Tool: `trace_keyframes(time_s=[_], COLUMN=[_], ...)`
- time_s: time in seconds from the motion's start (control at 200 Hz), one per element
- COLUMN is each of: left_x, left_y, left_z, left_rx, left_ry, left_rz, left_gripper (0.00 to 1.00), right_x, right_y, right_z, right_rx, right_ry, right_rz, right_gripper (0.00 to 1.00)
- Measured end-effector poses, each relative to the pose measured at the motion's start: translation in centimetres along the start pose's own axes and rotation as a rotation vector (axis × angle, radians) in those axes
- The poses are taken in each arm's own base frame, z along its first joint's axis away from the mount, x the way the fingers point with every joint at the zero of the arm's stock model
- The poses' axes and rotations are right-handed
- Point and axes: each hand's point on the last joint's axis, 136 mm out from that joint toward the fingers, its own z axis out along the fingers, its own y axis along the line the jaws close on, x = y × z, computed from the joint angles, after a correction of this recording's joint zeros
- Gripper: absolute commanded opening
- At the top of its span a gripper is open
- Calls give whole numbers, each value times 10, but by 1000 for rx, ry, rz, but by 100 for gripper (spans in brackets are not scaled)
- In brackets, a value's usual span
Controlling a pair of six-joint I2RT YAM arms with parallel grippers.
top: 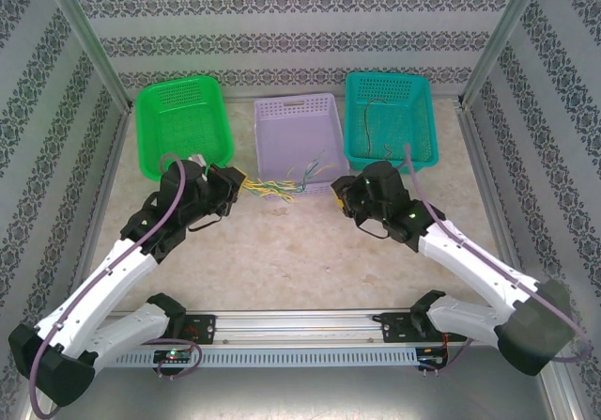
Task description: Untangle the cables
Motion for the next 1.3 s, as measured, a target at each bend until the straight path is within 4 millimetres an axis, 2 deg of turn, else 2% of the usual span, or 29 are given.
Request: trace_keyframes(time_s=[0.1, 0.245, 0.375, 0.51, 0.615, 0.689, 0.724, 0.824, 0.879, 1.044, 1.189, 1.299], left_x=[2, 5, 8, 10, 10, 11, 11, 12, 12, 11, 11, 7], left_y=[7, 7, 10, 15, 16, 15, 15, 15, 15, 21, 36, 43], left_z=[5, 6, 10, 15, 16, 16, 16, 17, 17, 16, 10, -2], left_rx=[-29, -31, -46, -65, -69, -67, -66, -68, -68, -91, -151, -176], left_ry=[15, 33, 51, 62, 67, 71, 73, 74, 74, 71, 66, 44], left_rz=[-42, -80, -93, -97, -98, -98, -98, -98, -98, -89, -58, -22], left_gripper=[0, 0, 0, 0, 0, 0, 0, 0, 0, 0, 13, 13], right_x=[-7, -12, -19, -25, -24, -23, -23, -25, -30, -45, -42, -44], right_y=[7, 4, 6, 3, 0, 2, 2, 0, 0, -8, -8, -14], right_z=[-6, -3, 6, 24, 39, 47, 49, 50, 49, 36, 3, -23], right_rx=[-45, -61, -69, -59, -29, -14, -11, -4, -5, 45, 50, 61], right_ry=[-21, -35, -47, -54, -38, -23, -19, -22, -33, -69, -62, -79], right_rz=[15, 50, 86, 115, 124, 132, 133, 130, 134, 99, 19, -35], right_gripper=[34, 35, 38, 38, 24, 21, 18, 0, 0, 0, 0, 0])
